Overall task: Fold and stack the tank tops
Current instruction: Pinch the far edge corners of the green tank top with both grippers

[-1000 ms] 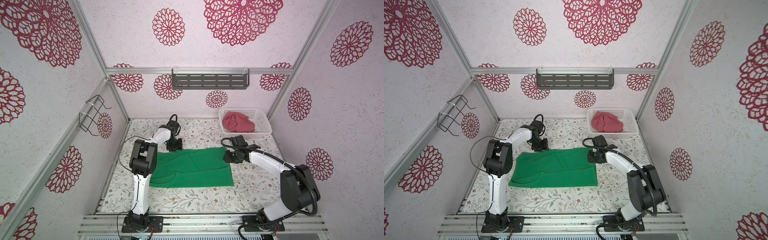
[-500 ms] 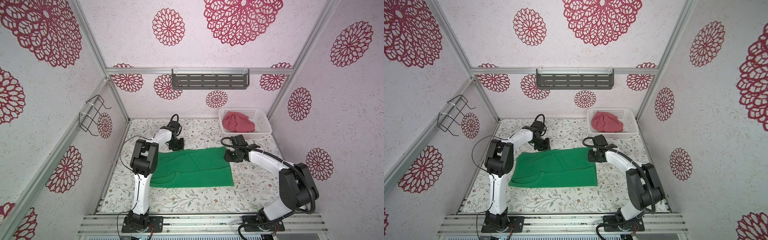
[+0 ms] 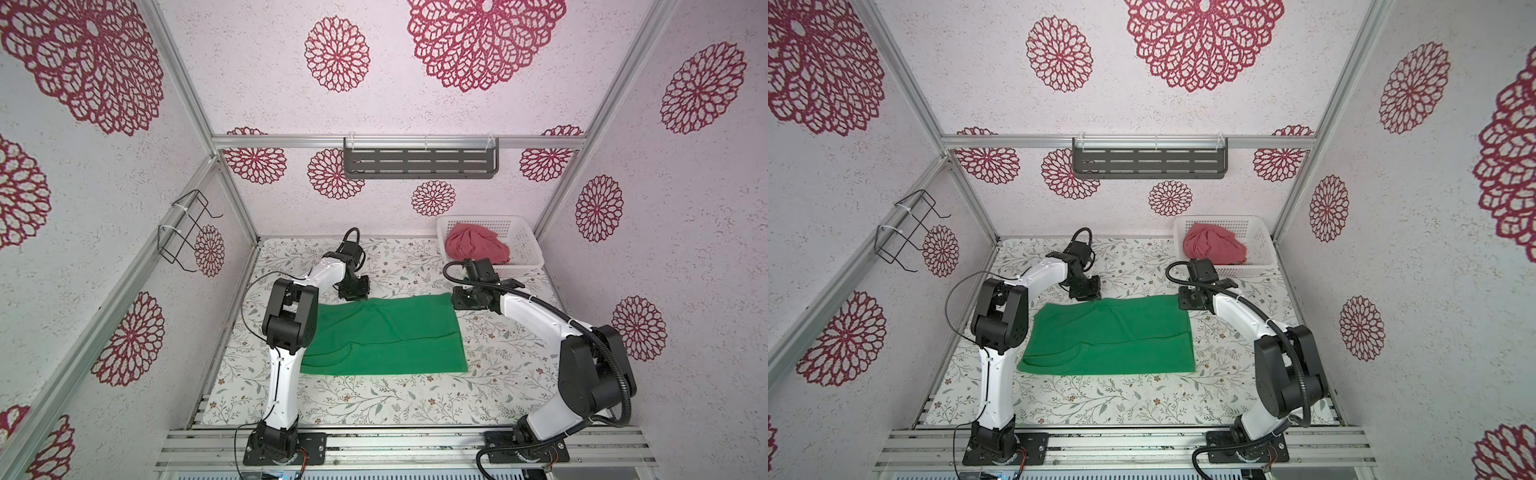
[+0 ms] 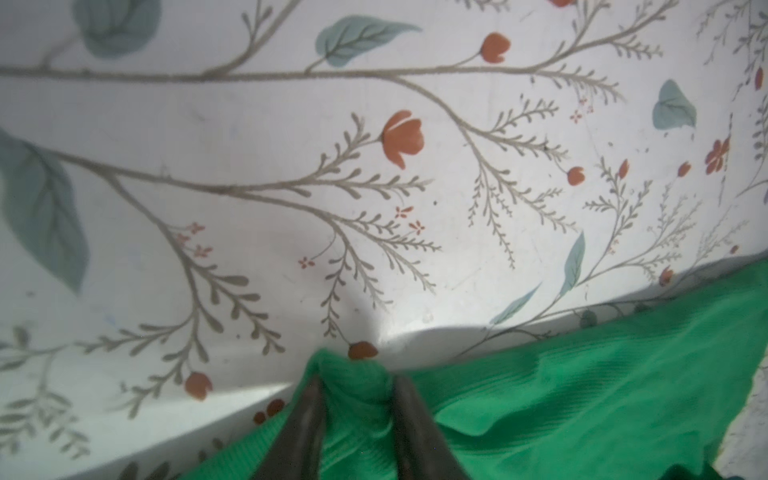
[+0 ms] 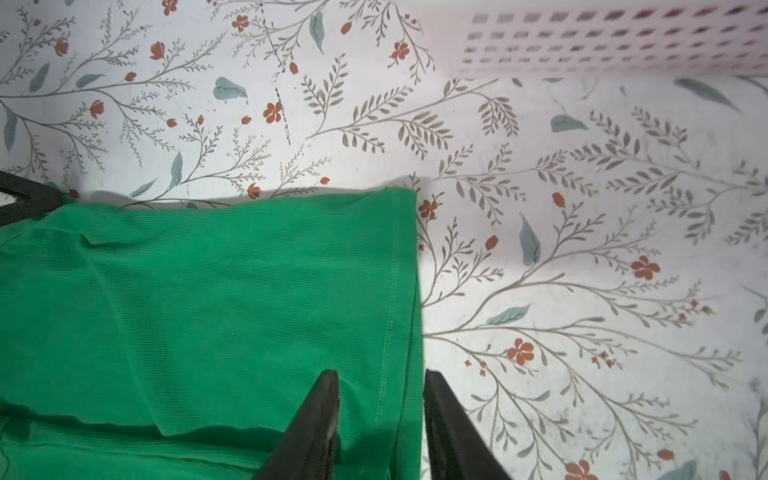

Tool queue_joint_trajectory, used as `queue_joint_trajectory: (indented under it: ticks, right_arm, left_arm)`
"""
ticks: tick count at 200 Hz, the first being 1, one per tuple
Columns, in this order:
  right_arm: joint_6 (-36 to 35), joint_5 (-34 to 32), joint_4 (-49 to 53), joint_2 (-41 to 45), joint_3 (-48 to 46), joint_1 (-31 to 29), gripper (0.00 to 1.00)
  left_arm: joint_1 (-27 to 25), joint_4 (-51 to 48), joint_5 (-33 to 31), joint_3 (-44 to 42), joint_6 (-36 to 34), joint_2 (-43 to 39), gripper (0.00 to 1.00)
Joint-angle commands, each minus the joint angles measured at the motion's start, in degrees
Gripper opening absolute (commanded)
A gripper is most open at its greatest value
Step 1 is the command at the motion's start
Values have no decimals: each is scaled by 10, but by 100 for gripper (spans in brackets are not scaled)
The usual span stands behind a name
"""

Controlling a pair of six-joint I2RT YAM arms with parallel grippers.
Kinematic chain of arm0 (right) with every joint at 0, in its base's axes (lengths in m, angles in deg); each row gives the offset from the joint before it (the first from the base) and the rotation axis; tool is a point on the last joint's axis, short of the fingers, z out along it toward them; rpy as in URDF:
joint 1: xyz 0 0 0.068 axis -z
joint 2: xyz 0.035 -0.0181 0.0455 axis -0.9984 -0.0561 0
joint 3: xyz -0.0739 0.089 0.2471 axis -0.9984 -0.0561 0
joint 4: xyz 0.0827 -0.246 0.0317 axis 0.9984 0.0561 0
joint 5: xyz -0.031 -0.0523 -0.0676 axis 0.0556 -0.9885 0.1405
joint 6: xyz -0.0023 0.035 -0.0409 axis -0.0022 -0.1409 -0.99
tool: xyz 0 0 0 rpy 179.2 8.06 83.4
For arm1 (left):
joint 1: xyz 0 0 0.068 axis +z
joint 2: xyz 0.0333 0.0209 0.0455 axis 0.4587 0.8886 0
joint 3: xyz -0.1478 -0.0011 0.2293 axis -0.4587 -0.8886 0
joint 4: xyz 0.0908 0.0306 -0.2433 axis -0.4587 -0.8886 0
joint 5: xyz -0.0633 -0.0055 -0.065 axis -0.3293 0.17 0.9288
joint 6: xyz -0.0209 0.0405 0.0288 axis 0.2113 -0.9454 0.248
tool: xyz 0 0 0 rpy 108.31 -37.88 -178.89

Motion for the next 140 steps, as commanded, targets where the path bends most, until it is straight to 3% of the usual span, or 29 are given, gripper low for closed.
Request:
queue_joint_trajectory:
  ticks: [1, 58, 109, 140]
  right_arm:
    - [-46, -23, -34, -38, 30, 3, 37]
    - [-84, -30, -67, -128, 87, 5, 38]
    - [-77, -19, -76, -155, 92, 16, 39]
    - [-77, -16, -82, -169, 92, 22, 41]
  left_arm:
    - [0, -10, -40, 21, -23, 4, 45]
    - [4, -1, -23, 44, -17, 27, 43]
    - [-1, 11, 3, 17, -6, 36, 38]
    - [-1, 21, 9, 12, 1, 40, 27]
